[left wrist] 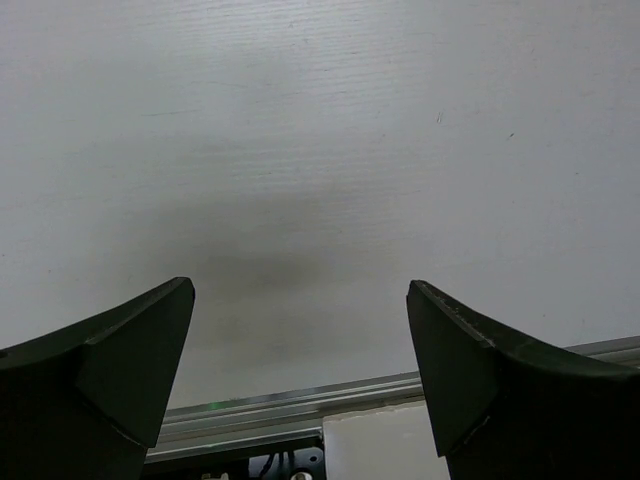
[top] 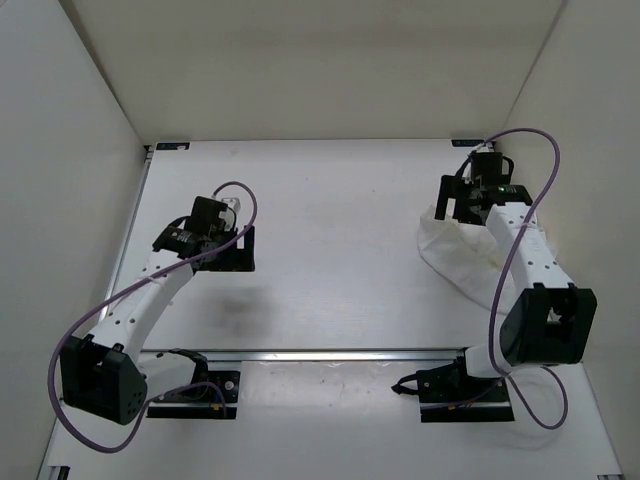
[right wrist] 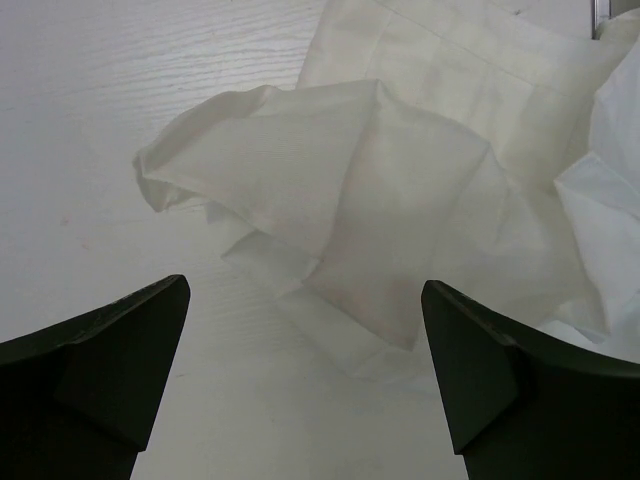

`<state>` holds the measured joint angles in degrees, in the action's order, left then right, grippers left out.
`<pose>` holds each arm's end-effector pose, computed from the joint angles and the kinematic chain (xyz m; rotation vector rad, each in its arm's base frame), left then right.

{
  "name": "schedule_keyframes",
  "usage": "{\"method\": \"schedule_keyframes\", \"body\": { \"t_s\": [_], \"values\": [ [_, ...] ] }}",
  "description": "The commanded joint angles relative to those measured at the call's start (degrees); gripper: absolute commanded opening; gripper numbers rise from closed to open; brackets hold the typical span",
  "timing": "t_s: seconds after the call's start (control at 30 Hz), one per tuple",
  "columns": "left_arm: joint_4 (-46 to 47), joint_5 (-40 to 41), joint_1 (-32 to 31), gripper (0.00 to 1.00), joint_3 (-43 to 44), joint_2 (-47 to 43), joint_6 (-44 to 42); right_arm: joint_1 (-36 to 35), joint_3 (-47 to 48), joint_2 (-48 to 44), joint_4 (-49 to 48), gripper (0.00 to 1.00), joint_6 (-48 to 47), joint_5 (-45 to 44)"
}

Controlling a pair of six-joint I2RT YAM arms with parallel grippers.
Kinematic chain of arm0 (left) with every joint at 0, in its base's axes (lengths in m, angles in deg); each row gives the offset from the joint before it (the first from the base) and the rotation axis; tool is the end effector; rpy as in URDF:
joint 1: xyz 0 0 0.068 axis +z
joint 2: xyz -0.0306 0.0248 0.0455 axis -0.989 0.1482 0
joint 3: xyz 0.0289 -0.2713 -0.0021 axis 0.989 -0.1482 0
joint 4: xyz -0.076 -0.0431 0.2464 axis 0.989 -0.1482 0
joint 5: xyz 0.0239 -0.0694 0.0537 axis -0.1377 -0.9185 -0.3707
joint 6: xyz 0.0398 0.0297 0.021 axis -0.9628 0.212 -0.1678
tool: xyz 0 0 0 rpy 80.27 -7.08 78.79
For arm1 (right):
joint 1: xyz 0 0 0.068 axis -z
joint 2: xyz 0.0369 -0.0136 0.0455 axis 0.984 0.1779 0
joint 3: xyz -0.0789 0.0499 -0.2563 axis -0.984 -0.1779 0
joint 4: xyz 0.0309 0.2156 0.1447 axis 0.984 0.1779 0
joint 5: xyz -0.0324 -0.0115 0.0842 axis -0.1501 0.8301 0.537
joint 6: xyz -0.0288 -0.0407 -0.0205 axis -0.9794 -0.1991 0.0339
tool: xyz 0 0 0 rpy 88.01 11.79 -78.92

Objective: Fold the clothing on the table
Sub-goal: Grab the skirt from the pile, then move the skirt to the center of the board

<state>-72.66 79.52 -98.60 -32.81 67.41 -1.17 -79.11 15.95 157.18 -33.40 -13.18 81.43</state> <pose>0.2118 -0.0653 0.2699 0.0787 2.6489 -0.1832 0.3003 -0.0073 0.3067 0.2221 2.4332 -0.0804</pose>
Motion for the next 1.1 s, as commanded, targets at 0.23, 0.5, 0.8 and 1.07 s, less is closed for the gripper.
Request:
{"method": "schedule_keyframes", "body": {
  "t_s": [0.23, 0.5, 0.8, 1.07],
  "values": [
    [-1.8, 2.9, -3.7, 0.99, 2.3, 1.9, -0.4, 2.8, 4.0, 9.3, 0.1, 0.99, -4.5, -3.6],
    [-7.0, 1.7, -0.8, 0.99, 2.0, 3.9, -1.4, 2.9, 3.2, 18.0, -2.8, 0.91, -3.8, -1.0],
    [-7.0, 3.1, -0.6, 0.98, 2.6, 4.3, -2.1, 2.9, 9.4, 24.4, -2.9, 0.01, -3.0, 7.5],
    [-4.7, 3.0, 4.7, 0.99, 9.9, 7.3, -1.3, -24.3, 54.4, 31.0, 10.2, 0.0, -1.0, 9.9]
  ]
}}
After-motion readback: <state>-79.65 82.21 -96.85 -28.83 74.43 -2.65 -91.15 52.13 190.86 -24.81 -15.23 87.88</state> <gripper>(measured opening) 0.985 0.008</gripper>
